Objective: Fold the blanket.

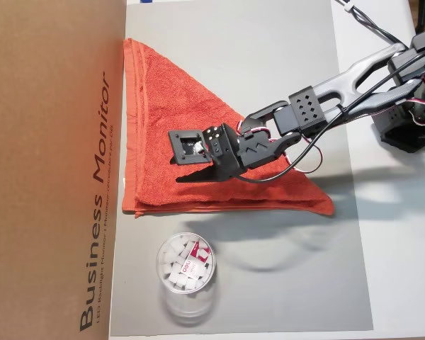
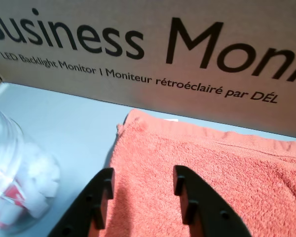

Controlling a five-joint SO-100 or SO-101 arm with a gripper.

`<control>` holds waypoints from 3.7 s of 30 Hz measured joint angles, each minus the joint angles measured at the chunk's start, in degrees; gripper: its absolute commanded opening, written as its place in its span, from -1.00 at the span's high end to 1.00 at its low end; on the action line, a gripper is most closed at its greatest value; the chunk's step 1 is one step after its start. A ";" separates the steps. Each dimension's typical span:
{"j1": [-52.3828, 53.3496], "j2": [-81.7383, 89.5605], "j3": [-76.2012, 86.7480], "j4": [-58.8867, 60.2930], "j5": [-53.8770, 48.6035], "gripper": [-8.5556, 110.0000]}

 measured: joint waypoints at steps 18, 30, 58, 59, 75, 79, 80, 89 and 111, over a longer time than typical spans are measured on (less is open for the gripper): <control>1.14 30.06 26.54 6.33 21.80 0.65; 0.18 42.45 26.89 37.18 46.76 0.64; -7.03 61.44 42.71 62.23 69.96 0.65; -6.86 61.52 43.68 62.23 69.96 0.65; -7.21 59.94 44.74 66.62 52.21 0.66; -5.45 59.94 42.63 68.64 38.67 0.66; -5.27 59.94 41.92 68.82 35.24 0.65; -4.04 59.94 37.97 68.82 -5.45 0.66; -14.15 58.27 37.97 68.91 -57.48 0.65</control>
